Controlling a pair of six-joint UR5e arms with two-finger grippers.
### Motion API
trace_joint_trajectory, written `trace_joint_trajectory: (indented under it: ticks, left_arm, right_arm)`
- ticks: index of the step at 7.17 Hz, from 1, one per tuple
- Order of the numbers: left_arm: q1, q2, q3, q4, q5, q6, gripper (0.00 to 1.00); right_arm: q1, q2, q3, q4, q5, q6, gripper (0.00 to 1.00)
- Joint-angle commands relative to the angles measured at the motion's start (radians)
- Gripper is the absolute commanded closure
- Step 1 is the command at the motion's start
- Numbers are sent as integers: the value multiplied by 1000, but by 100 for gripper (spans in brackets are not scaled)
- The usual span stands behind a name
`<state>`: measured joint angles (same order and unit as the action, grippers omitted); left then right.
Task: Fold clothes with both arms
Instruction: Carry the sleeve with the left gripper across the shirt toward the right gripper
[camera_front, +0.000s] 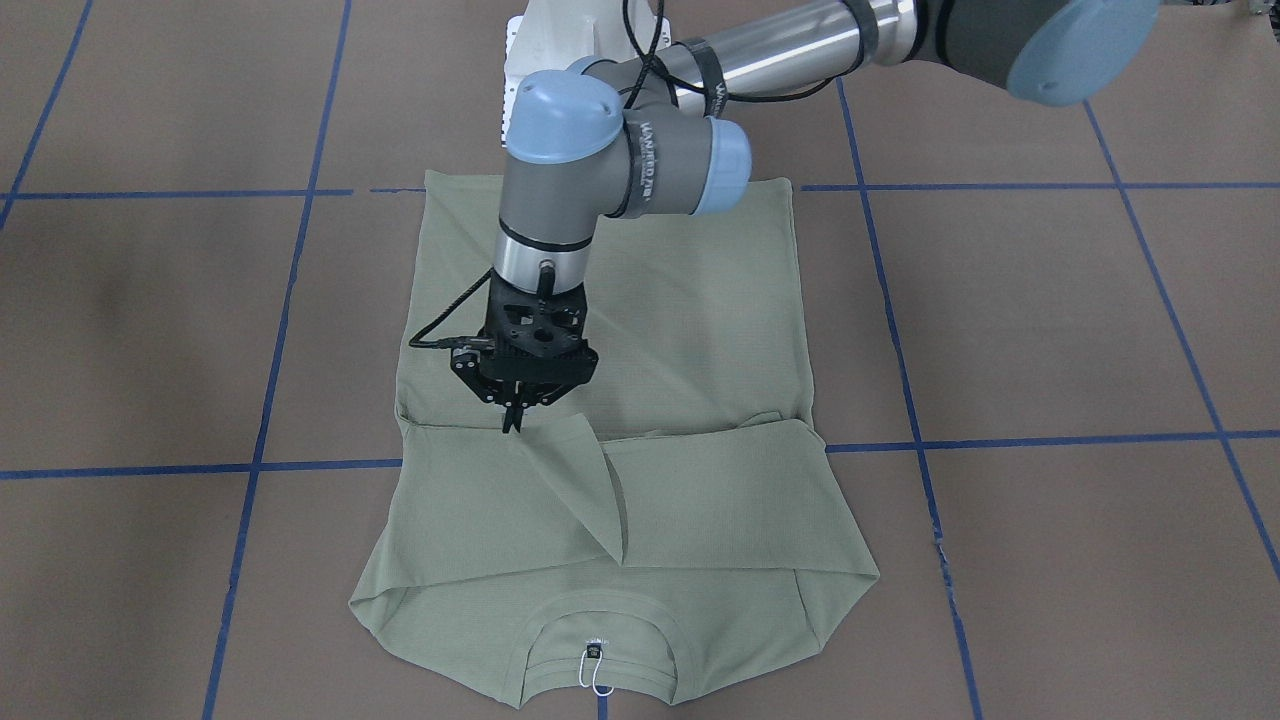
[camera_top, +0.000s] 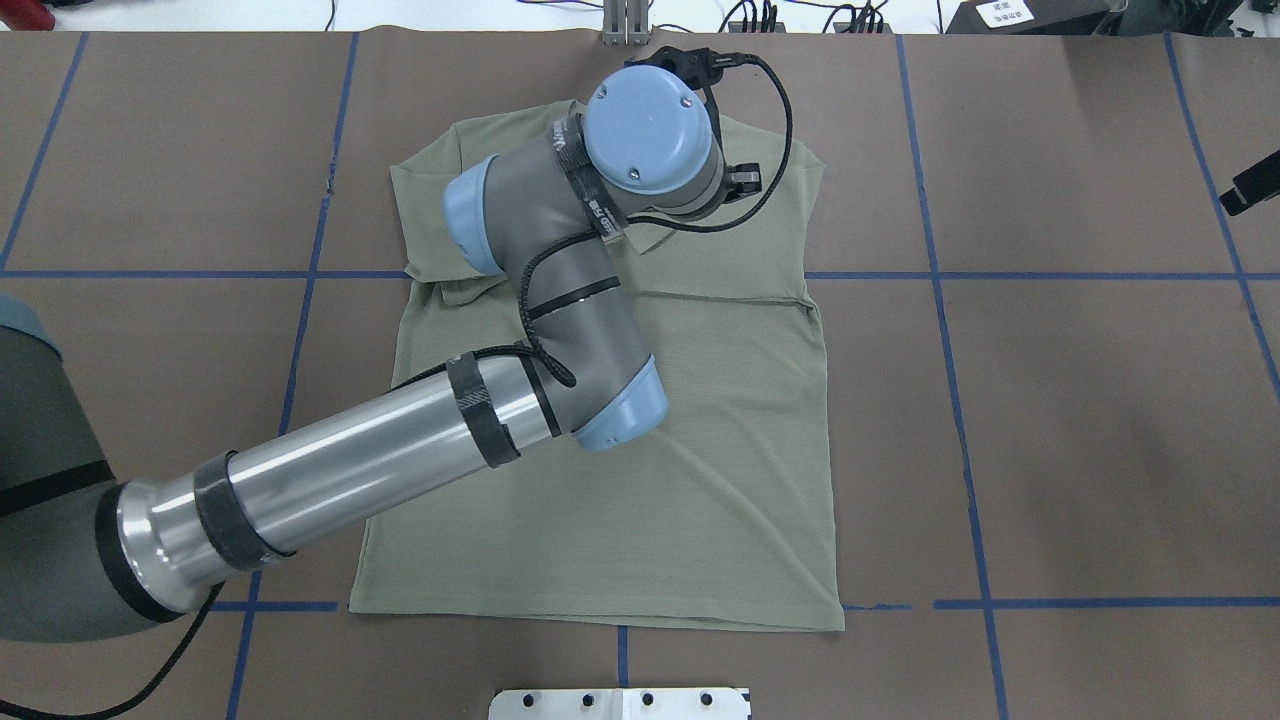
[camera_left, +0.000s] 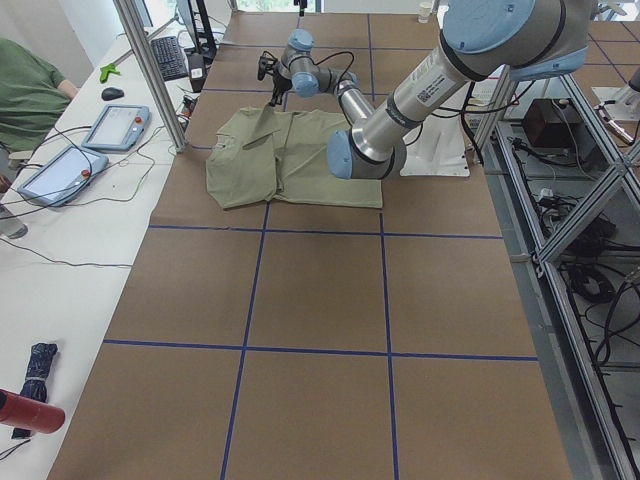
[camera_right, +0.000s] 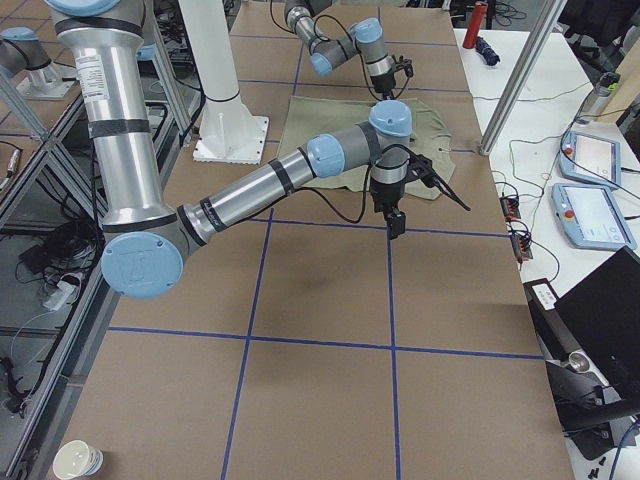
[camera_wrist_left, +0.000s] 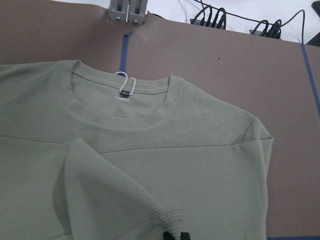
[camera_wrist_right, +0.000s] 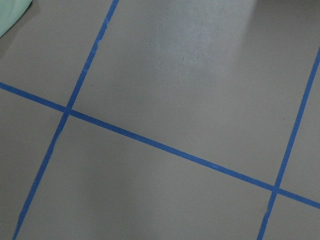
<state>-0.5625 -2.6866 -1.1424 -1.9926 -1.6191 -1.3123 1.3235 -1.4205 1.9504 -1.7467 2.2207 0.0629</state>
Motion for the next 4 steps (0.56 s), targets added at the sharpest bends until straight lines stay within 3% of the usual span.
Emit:
trace_joint_trajectory:
  ticks: [1,4]
  left_arm:
    - [77,-27,70,-69,65,-12,100]
    - [105,-48,109,-141,64,10,100]
  right_arm:
    - [0,-2,-1,-1,-1,0,0]
    - [2,-5,1,1,0,0,0]
